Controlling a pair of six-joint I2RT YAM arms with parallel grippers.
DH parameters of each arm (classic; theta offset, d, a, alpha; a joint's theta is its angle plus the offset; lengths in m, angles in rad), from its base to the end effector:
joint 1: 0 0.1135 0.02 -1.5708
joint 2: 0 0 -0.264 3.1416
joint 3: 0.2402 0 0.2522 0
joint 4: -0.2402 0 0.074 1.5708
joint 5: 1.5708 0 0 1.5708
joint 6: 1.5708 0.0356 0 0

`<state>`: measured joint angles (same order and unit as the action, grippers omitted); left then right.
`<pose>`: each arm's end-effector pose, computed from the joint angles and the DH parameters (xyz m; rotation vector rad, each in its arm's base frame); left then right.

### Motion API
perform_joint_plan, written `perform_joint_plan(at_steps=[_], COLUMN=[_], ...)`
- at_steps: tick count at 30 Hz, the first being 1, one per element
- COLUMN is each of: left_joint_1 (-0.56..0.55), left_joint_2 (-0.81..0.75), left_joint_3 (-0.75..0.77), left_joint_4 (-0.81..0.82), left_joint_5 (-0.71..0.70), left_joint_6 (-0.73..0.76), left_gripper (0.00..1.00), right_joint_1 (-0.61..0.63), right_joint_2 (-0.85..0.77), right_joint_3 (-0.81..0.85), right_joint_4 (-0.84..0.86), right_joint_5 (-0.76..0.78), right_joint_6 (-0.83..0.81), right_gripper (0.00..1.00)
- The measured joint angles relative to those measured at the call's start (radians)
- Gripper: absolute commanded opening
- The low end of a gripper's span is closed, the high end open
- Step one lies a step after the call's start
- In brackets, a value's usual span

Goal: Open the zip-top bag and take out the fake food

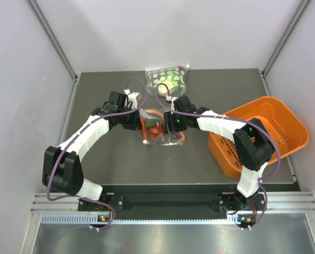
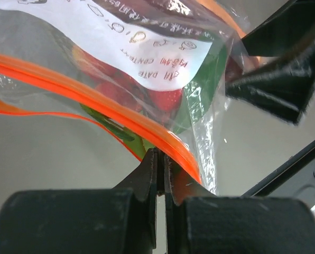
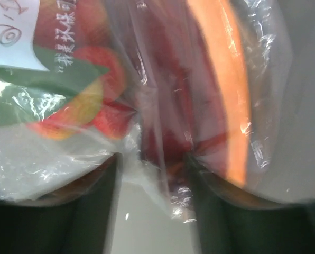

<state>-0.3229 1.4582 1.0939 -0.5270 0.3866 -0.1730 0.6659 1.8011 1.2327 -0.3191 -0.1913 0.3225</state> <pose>0.2877 -0.1104 0.2614 0.3583 2.4703 -0.6886 0.3008 0.2449 0.2047 -0.5219 2.5000 0.6461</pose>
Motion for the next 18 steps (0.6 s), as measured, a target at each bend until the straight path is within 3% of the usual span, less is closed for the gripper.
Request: perform_joint_plan(at_steps=[5, 6, 9, 18], left_joint_1=[0.007, 0.009, 0.015, 0.033], left_joint_2=[0.0, 0.0, 0.005, 0.009], left_joint_3=[0.0, 0.0, 0.001, 0.052], left_joint_4=[-0.006, -0.006, -0.009, -0.068], left_joint_5=[0.0, 0.0, 0.005, 0.013], left_joint_6=[0.0, 0.0, 0.001, 0.011], left_gripper=[0.0, 0.0, 0.0, 0.0], right_joint_1=[0.0, 0.0, 0.003, 0.0], right_joint_2=[0.015, 0.015, 0.014, 0.014], right_joint_3=[0.009, 0.011, 0.013, 0.034], right_joint_4=[-0.003, -0.005, -0.005, -0.058], right_joint_5=[0.026, 0.029, 0.04, 0.122], right_joint_6=[-0.014, -0.016, -0.018, -0.003], right_gripper=[0.26, 0.17, 0.0, 0.0])
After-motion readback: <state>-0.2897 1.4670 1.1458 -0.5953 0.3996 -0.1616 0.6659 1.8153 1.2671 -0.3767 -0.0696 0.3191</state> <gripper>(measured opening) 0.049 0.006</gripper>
